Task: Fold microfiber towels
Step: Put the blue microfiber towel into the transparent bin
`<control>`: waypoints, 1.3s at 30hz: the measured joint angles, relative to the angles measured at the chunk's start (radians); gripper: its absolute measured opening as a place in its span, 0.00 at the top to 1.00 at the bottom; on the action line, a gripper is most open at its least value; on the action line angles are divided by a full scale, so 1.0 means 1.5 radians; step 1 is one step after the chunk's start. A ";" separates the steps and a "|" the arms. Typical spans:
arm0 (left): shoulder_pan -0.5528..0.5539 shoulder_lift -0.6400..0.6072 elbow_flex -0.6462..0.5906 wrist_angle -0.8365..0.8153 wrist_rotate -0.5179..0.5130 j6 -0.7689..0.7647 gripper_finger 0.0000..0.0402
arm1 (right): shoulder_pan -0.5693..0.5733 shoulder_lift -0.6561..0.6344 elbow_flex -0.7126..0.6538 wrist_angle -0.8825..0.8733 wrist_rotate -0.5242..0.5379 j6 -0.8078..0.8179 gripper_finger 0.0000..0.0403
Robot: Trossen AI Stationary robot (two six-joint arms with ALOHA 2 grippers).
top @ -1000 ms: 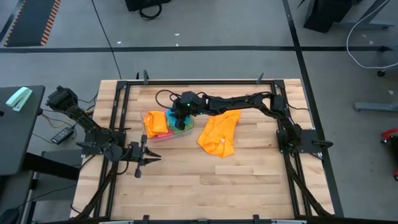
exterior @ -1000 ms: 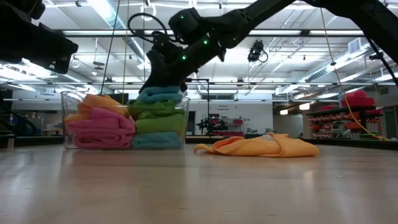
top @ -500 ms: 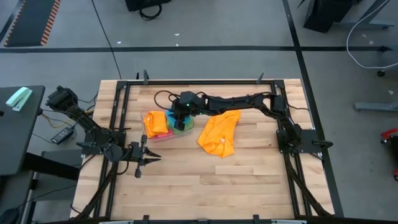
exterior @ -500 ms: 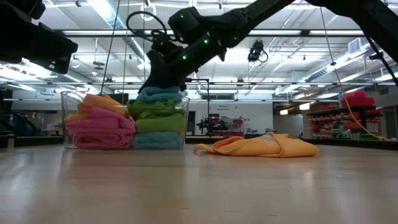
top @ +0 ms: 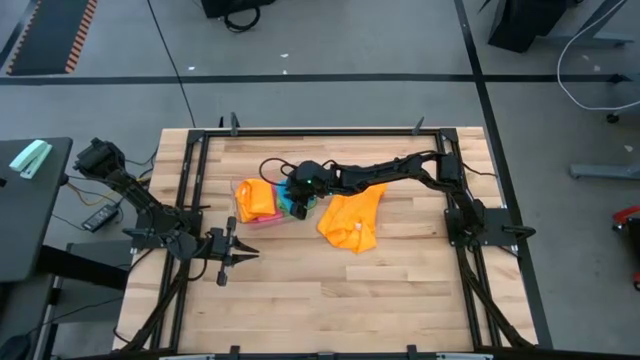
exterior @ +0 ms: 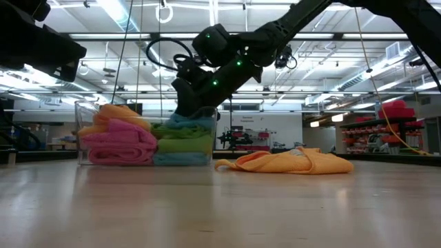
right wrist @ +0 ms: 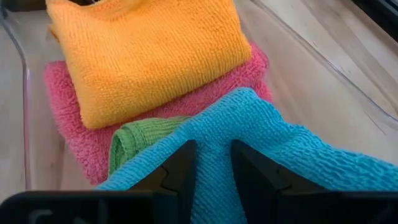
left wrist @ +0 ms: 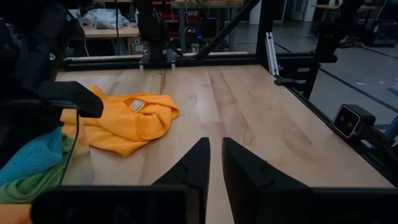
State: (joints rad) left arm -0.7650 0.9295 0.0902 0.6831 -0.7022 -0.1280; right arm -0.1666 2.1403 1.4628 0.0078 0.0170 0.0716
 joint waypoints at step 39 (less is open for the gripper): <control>0.000 0.000 0.000 -0.006 0.000 0.000 0.88 | 0.003 0.007 0.197 -0.157 -0.002 -0.056 0.72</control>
State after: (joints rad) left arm -0.7654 0.9295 0.0902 0.6746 -0.7021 -0.1280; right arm -0.1619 2.1502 1.7584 -0.2283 0.0147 -0.0116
